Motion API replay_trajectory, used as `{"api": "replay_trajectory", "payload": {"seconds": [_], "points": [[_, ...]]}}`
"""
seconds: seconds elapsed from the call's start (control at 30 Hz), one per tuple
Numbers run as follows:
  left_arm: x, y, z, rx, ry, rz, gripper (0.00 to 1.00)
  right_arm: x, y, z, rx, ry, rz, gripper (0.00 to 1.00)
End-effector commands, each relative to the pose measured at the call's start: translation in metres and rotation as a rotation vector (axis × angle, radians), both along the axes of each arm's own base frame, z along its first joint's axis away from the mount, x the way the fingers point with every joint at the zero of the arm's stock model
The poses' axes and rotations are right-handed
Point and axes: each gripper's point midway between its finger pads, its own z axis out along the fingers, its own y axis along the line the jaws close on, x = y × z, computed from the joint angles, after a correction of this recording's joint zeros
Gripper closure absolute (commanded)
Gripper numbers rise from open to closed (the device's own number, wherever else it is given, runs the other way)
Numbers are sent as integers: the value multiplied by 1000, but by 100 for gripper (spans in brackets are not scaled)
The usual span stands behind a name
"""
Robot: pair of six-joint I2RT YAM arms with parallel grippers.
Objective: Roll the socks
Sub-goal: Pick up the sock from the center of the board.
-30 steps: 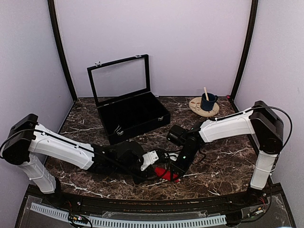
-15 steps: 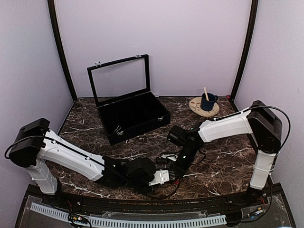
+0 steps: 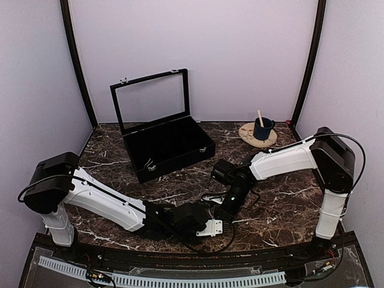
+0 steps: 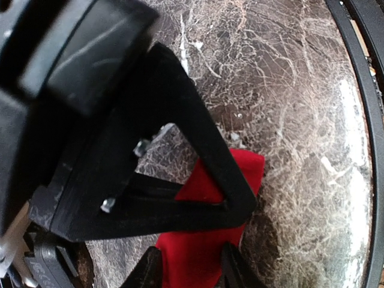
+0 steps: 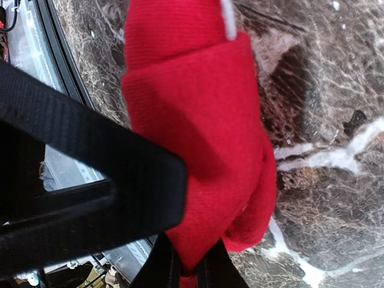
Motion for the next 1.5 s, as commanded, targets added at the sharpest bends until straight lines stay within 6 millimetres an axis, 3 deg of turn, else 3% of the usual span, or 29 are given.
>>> {"api": "replay_trajectory", "payload": {"seconds": [0.0,0.7,1.13,1.47], "points": [[3,-2,2,21,-39,-15,63,-4,3,5,25,48,-4,100],[-9,18,-33,183,-1,-92,59,-8,5,7,37,85,0,100],[-5,15,-51,255,-6,-104,59,-12,8,9,51,113,8,100],[-5,23,-74,339,35,-113,64,-14,10,9,60,133,11,100]]}}
